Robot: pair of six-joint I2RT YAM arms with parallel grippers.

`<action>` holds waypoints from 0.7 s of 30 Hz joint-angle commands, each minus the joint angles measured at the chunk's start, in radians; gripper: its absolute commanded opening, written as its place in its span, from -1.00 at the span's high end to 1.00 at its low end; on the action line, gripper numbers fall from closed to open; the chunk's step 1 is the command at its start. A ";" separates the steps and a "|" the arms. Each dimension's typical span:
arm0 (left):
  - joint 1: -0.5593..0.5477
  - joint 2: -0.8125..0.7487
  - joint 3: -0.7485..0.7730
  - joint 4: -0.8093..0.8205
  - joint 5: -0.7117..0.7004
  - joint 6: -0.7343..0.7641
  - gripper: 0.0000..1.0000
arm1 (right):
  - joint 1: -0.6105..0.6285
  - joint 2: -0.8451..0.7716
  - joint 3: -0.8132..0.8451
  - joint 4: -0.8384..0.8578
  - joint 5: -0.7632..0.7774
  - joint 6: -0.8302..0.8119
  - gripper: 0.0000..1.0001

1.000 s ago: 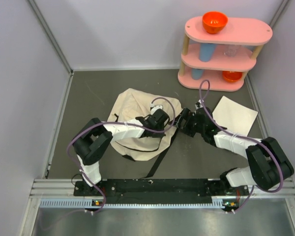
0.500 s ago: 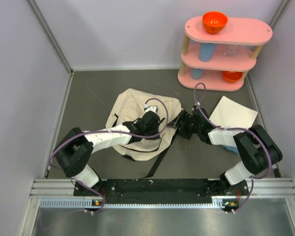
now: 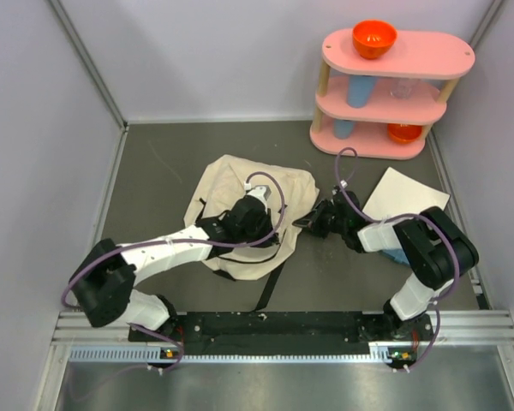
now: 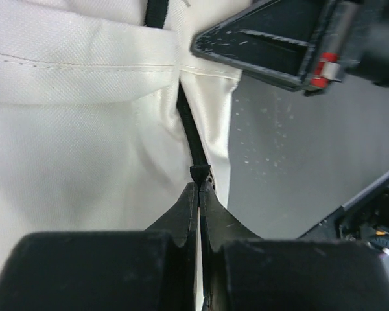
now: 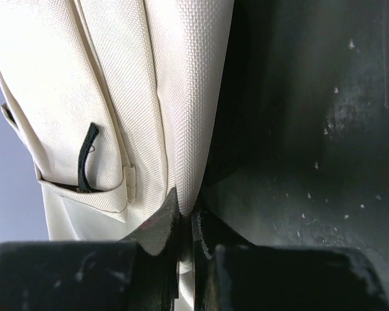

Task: Pack the student bag
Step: Zip the student bag at the center of the board.

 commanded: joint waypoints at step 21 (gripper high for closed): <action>-0.003 -0.555 -0.188 -0.334 -0.184 -0.034 1.00 | -0.069 0.056 -0.032 0.348 0.140 0.114 1.00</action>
